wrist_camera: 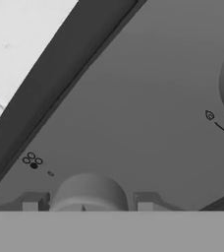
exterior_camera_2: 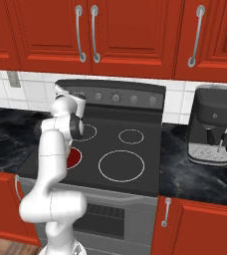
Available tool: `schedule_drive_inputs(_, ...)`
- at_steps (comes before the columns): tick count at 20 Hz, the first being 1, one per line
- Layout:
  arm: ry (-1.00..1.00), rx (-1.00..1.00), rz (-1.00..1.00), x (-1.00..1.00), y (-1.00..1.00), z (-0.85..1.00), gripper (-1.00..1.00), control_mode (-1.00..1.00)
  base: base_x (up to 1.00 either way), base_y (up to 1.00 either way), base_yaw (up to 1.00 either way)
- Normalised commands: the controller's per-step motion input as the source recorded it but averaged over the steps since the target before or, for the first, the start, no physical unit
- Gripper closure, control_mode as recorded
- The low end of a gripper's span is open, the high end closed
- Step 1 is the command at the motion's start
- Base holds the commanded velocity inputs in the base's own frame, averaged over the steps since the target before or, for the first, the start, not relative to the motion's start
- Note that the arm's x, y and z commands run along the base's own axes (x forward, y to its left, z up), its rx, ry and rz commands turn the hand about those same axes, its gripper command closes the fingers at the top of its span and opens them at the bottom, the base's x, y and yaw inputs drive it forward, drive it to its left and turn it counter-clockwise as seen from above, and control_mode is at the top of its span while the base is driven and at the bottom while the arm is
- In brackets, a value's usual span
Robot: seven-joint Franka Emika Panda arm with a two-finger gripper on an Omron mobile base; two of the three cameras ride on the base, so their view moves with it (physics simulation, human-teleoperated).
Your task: Lower the heat of the kettle.
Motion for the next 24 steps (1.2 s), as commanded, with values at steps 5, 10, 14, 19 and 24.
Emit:
schedule_drive_inputs(5,0.00,0.10,0.00,-0.07,0.00,0.00,1.00,-1.00,0.00,0.00,0.00)
schedule_drive_inputs(10,0.00,0.10,0.00,-0.01,0.00,0.00,1.00,-1.00,0.00,0.00,0.00)
schedule_drive_inputs(14,0.00,0.09,0.00,-0.01,0.00,0.00,1.00,-1.00,0.00,0.00,0.00)
schedule_drive_inputs(19,0.00,0.09,0.00,0.00,0.00,0.00,1.00,-1.00,0.00,0.00,0.00)
schedule_drive_inputs(24,0.00,0.09,0.00,0.00,0.00,0.00,1.00,-1.00,0.00,0.00,0.00)
